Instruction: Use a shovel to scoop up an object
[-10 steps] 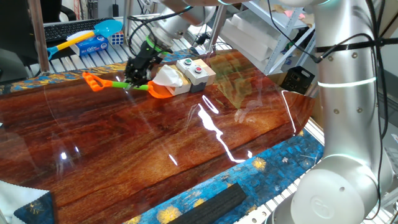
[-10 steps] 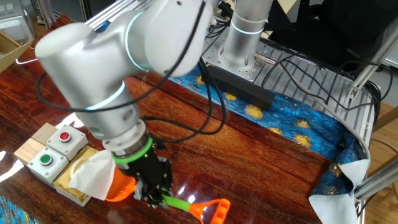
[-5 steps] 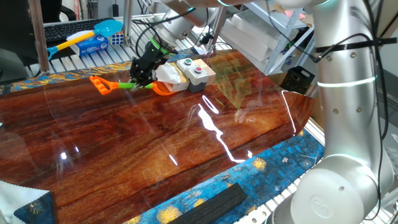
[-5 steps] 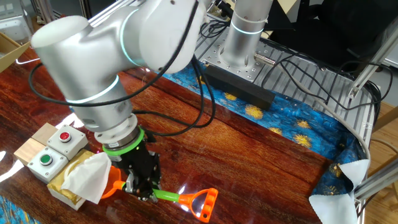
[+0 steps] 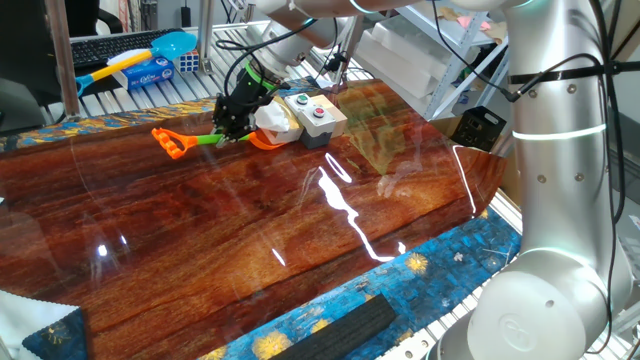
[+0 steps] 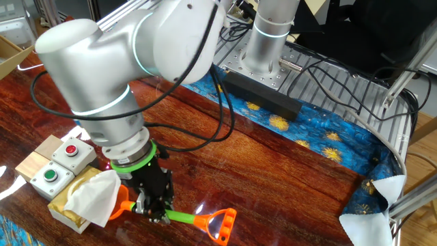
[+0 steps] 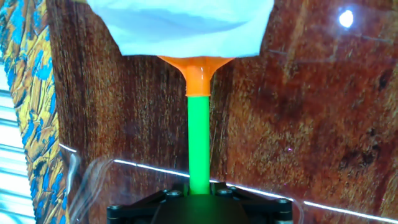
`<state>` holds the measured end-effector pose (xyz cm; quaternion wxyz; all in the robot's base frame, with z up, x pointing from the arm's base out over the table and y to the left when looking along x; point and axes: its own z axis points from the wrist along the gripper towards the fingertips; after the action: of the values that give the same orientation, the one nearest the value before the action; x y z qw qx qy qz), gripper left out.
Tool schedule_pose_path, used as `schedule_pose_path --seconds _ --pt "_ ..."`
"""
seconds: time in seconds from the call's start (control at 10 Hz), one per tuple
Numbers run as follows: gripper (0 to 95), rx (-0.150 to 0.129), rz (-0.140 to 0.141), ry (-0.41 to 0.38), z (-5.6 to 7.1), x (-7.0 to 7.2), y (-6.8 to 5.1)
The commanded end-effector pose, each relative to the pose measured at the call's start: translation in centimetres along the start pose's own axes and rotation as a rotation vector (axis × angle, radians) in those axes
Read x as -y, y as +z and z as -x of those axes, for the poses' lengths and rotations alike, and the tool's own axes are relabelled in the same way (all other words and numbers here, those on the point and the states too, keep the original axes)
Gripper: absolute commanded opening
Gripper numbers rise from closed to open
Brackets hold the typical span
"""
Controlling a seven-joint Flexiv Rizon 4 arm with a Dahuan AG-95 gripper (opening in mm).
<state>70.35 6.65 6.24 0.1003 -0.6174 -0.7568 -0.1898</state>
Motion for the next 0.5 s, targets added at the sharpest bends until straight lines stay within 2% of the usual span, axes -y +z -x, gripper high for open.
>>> schedule_pose_path --seconds 0.1,0.5 --pt "0.0 0.021 -0.005 0.005 0.0 0.0 0.0" --pt "0.0 0.093 -0.02 0.031 -1.5 0.0 1.1"
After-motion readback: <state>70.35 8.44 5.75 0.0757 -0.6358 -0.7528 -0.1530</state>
